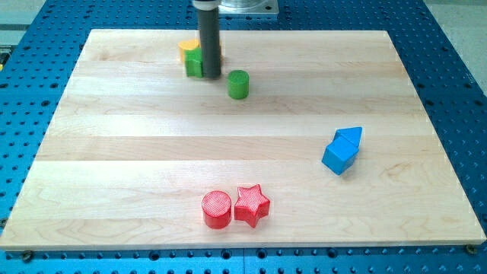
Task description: Push the hexagon to the right of the green star
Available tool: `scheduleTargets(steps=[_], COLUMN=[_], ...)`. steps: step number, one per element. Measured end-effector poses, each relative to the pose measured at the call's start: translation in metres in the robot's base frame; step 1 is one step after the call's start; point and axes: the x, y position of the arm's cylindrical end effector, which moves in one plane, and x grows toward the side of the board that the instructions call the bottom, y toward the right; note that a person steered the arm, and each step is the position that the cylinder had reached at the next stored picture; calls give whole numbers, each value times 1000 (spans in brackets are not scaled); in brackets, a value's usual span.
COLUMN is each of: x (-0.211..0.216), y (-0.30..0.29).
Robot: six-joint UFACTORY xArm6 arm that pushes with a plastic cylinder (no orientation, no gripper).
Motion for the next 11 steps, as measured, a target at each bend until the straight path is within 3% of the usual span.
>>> scheduleTargets(steps=[2, 3, 4, 5, 6, 8, 10, 11], x=[0, 44, 56, 38, -14, -25, -59, -80], y=[-121, -135, -79, -28, 2, 88, 74, 39])
